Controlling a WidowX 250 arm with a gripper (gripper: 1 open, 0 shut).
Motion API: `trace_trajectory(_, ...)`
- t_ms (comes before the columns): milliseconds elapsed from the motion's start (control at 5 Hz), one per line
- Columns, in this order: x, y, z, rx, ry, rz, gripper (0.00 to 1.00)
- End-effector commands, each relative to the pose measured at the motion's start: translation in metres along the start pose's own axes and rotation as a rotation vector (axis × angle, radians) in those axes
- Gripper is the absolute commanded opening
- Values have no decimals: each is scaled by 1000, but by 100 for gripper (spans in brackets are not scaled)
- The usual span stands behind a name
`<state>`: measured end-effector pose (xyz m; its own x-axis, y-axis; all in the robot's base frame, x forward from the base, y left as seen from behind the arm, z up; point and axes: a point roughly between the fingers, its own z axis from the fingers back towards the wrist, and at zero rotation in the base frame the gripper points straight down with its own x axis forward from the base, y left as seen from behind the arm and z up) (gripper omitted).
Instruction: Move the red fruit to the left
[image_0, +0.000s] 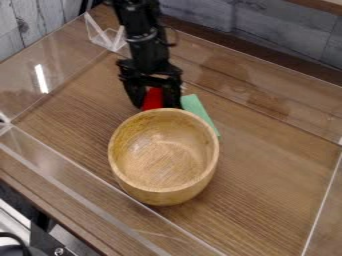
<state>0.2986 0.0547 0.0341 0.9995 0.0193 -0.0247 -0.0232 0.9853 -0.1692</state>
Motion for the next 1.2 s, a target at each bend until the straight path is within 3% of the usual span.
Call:
trace_trajectory(0,8,-19,30,12,-95,3,100)
trace_trajectory(400,10,-9,41,15,-128,88,100)
trace_trajectory(600,15,-15,45,16,-128,89,0)
trace_trajectory(800,15,-9,54,9,-133,96,0)
trace_trajectory(1000,14,2,81,-15,-157,98,0)
